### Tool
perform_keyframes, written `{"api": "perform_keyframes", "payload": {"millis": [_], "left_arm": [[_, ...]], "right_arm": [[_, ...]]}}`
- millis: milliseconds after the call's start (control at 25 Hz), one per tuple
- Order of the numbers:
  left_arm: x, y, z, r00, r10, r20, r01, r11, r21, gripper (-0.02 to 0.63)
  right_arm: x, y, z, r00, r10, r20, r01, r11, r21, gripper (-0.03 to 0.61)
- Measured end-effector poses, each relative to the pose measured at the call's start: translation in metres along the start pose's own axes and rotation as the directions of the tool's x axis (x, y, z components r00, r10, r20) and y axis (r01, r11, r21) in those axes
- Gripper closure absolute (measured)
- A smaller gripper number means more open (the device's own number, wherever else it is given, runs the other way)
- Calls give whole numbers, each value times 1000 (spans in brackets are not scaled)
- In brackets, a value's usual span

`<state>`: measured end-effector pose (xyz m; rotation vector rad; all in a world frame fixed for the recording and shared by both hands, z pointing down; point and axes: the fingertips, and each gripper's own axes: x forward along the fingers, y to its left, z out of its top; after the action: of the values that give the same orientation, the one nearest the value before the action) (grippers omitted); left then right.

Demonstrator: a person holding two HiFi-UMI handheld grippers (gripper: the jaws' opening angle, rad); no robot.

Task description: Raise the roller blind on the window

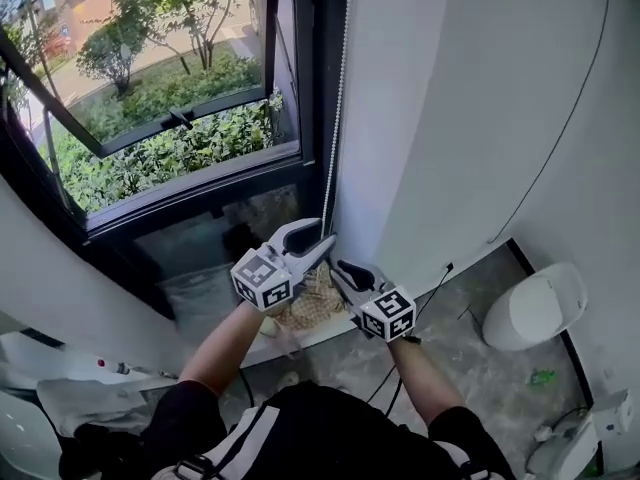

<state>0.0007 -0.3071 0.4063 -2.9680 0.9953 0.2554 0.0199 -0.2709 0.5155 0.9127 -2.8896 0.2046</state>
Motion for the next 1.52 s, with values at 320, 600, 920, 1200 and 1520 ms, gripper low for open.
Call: {"api": "perform_keyframes", "payload": {"millis": [320, 600, 920, 1200, 1520], "left_arm": [[-62, -5, -16, 964, 259, -60, -255, 964, 78, 448], [-109, -44, -24, 969, 245, -38, -244, 969, 20, 449], [-199, -77, -10, 969, 246, 9, -246, 969, 1, 468], [-289, -106, -16, 955, 297, -11, -296, 955, 23, 604], [-382, -134, -11, 896, 443, -10, -443, 896, 16, 604]], "right_arm": [[-25, 11, 18, 973, 48, 226, -62, 997, 56, 452], [-39, 64, 37, 950, 108, 293, -131, 990, 59, 494], [-55, 134, 28, 970, 58, 235, -70, 997, 42, 526], [-71, 217, 16, 967, 31, 253, -49, 997, 63, 554], [-99, 273, 3, 975, 42, 218, -63, 994, 90, 560]]}}
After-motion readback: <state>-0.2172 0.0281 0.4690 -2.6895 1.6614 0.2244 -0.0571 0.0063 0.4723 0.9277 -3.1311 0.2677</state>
